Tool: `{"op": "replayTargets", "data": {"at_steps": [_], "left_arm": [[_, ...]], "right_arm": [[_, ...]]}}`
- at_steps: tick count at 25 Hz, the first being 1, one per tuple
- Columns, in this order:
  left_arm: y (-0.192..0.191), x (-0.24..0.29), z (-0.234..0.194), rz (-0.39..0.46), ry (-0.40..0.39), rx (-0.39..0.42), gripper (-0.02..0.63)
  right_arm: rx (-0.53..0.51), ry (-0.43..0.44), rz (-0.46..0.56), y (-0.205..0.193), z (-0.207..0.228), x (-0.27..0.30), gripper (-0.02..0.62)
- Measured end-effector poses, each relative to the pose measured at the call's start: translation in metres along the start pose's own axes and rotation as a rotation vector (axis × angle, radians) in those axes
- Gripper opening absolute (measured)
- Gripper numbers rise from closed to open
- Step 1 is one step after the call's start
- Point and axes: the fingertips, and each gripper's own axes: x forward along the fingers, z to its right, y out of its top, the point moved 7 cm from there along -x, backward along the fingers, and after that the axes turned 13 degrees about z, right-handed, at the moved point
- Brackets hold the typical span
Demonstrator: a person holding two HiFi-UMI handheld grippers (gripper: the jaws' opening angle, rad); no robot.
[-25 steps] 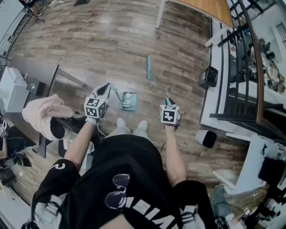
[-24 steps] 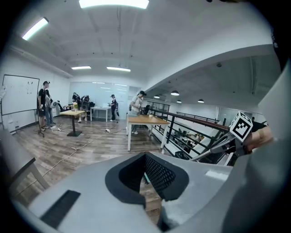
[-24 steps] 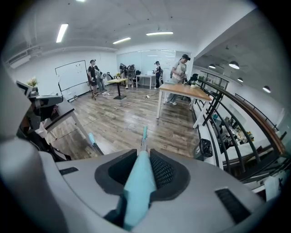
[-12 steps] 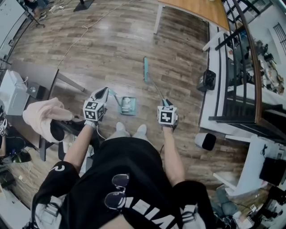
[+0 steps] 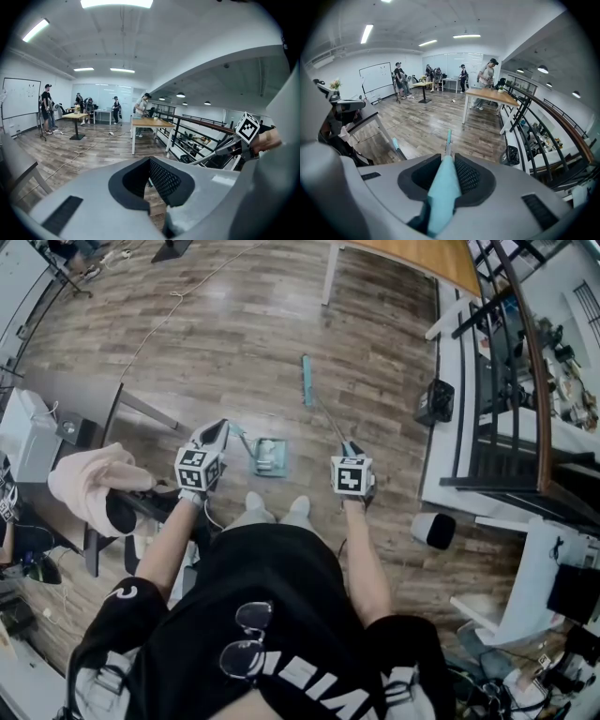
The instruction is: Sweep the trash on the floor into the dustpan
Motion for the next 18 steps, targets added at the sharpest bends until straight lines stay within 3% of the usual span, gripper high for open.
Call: {"op": "replayTargets", "data": {"at_steps": [18], "left_arm": [[0.0001,0.0084,0.0013,-0.005,-0.015,-0.002,-0.002]], "right_arm": [[0.008,-0.007,-0.007,-0.0025,0.0036,0.0023,0.084]]}}
